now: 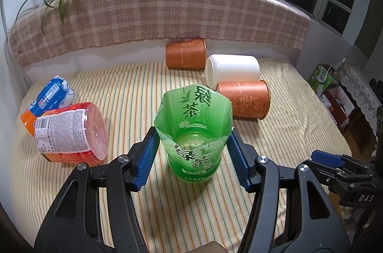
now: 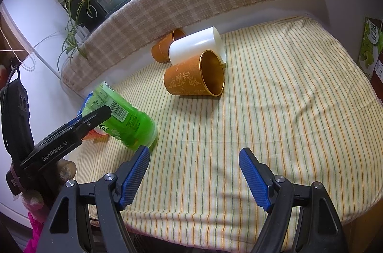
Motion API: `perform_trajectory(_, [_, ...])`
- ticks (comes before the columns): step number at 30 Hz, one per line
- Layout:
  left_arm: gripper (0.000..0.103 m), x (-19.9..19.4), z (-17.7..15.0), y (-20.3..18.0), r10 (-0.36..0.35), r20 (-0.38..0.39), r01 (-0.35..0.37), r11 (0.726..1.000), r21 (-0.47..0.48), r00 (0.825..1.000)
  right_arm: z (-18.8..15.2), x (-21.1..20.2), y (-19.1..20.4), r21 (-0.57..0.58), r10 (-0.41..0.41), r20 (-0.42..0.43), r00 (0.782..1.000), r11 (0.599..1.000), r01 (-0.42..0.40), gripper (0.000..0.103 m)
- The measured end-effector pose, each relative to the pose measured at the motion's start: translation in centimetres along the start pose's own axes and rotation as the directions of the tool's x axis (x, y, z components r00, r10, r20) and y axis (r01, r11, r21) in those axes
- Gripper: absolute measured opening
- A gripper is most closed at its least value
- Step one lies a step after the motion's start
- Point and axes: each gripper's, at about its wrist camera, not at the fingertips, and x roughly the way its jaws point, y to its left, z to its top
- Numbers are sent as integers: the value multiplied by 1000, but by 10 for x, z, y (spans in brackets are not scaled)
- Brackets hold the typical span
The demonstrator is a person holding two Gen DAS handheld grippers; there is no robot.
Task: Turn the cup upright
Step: 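Open the right tool and withdraw from the green bottle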
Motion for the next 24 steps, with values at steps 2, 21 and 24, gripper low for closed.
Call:
perform_trajectory(2, [59,0,-1,0,-9,-6,9,1000,-3,1000,0,0,0,0,-1,3,1000,1000,1,79])
perform_trajectory(21, [80,-19,-14,5,-31,-6,31,999,-15,999,6,-10,18,-72,-15,65,998,997,19,81])
perform_trajectory(24, [80,-26,-19,11,-30,-3,30,999,-25,1000,6,-14,25,-99,-19,90,996,995,28,83])
